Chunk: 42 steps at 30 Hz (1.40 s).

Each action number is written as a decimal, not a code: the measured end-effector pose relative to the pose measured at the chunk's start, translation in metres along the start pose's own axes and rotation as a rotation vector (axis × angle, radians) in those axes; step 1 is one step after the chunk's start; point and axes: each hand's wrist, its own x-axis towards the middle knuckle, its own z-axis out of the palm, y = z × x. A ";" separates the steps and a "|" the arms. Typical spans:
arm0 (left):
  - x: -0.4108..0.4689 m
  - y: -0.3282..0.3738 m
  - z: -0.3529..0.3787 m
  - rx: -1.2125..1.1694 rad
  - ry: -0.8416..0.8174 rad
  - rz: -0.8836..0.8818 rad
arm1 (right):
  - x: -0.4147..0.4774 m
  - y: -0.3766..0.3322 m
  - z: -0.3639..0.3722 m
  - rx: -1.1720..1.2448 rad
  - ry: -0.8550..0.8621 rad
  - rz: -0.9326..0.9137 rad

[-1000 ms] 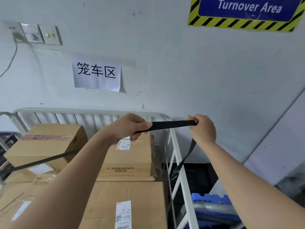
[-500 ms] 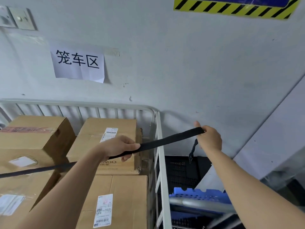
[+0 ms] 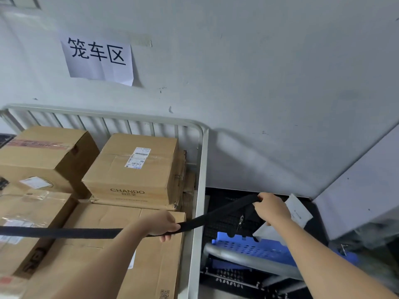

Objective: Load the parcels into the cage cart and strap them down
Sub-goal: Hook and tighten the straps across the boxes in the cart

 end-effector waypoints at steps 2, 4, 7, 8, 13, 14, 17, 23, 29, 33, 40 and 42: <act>0.008 -0.005 0.006 0.032 -0.017 -0.020 | 0.003 -0.003 0.010 0.167 -0.068 0.003; 0.015 -0.006 0.008 0.055 -0.034 -0.032 | 0.002 -0.010 0.015 0.363 -0.142 0.008; 0.024 -0.007 0.009 0.106 -0.066 -0.038 | 0.003 -0.017 0.016 0.558 -0.204 0.003; 0.027 -0.007 0.010 0.120 -0.077 -0.038 | 0.004 -0.018 0.016 0.612 -0.218 0.012; 0.039 -0.013 0.013 0.169 -0.129 -0.024 | 0.014 -0.028 0.016 0.934 -0.272 0.117; 0.041 -0.015 0.013 0.166 -0.141 -0.020 | 0.018 -0.030 0.015 1.086 -0.269 0.180; 0.046 -0.018 0.014 0.163 -0.186 -0.013 | 0.030 -0.031 0.009 1.461 -0.170 0.357; 0.051 -0.019 0.019 0.139 -0.258 0.016 | 0.042 -0.030 0.024 1.078 -0.255 0.439; 0.051 -0.032 0.024 0.103 -0.299 -0.022 | 0.052 -0.034 0.031 0.651 -0.382 0.291; 0.053 -0.030 0.029 0.062 -0.254 0.007 | 0.050 -0.034 0.035 0.288 -0.217 0.229; 0.051 -0.039 0.031 0.055 -0.243 -0.036 | 0.053 -0.026 0.036 0.770 -0.198 0.490; 0.051 -0.041 0.035 0.066 -0.258 -0.056 | 0.052 -0.024 0.036 0.998 -0.256 0.570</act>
